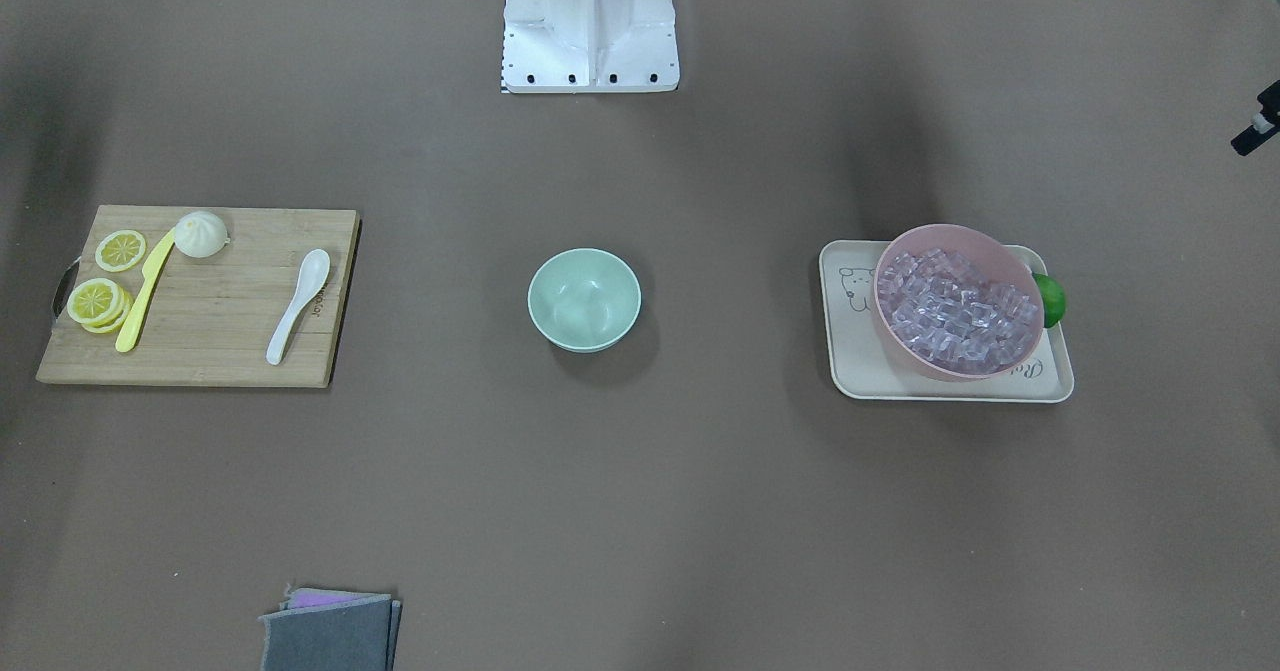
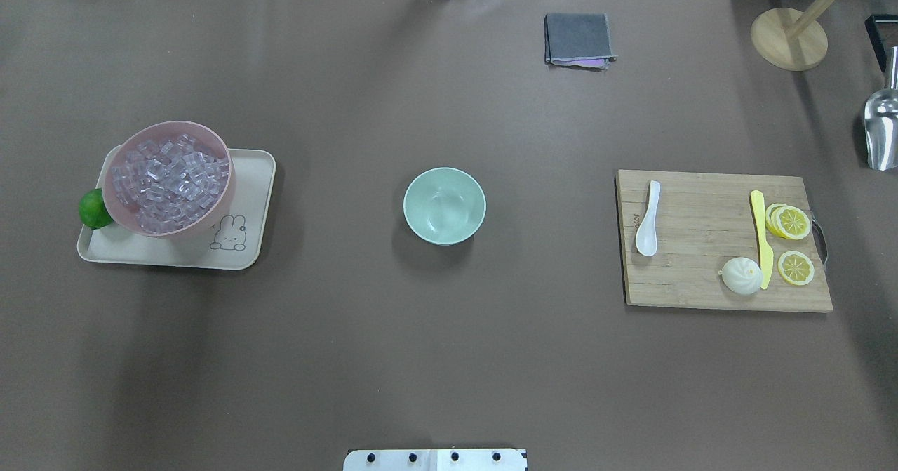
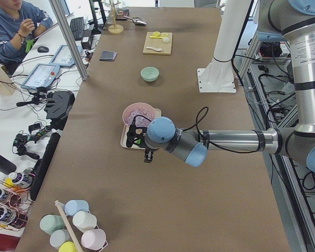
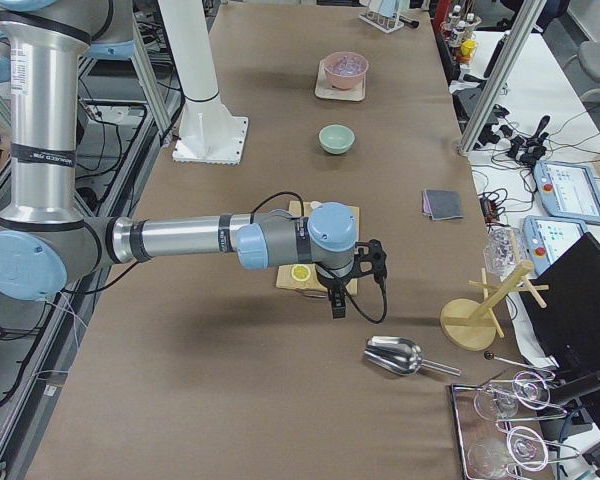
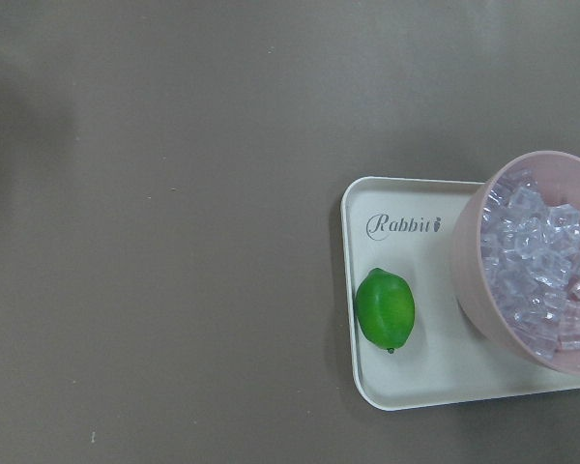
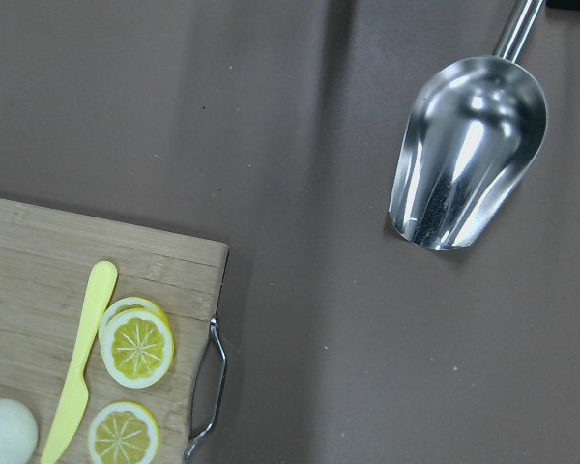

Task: Put spoon and ice into bowl

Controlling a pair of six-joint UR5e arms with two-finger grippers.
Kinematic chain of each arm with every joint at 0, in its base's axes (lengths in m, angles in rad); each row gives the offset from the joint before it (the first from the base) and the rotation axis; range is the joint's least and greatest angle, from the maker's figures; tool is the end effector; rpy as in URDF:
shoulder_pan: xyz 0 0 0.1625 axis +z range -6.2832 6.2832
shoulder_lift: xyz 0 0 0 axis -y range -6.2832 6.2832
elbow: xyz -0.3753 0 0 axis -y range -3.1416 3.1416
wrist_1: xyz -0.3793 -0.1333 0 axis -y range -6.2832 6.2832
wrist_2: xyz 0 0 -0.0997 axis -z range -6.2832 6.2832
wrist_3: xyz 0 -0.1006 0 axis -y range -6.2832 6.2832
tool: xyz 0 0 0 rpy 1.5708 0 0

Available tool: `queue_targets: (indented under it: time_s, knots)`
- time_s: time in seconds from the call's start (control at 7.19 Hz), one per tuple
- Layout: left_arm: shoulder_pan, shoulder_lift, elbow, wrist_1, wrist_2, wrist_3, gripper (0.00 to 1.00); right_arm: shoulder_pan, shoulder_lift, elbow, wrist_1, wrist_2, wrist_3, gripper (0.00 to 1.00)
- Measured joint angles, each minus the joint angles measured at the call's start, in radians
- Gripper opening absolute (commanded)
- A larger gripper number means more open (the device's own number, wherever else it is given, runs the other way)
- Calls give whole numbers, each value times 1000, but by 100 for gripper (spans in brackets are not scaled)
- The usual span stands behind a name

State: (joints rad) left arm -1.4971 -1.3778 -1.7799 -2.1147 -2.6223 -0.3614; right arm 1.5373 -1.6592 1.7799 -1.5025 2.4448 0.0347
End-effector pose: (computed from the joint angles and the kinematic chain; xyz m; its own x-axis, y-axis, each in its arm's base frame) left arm -0.0150 -0.4205 0.5141 0.4532 0.1656 -0.8759 0.1046 0.9659 0.2368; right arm 0.0409 -0.4551 0.5353 0.6373 -0.1313 0.7593 0.0108 0.9868 0.1616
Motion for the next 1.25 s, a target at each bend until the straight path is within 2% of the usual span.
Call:
queue_targets:
  time_s: [0.14,0.56,0.7,1.25]
  knots:
    - [23,-35,-2,2,8,-7,97,-31,16,5,18,2,80,100]
    - [148,-138,-6,12,87,-181,97,-206,53,19,241,-28,494,99]
    - [180,-170,-7,13,108,-244,97,-269,83,19,274,-52,607,99]
    - [305,-264,-18,14,207,-455,97,-526,220,7,294,-226,937,97]
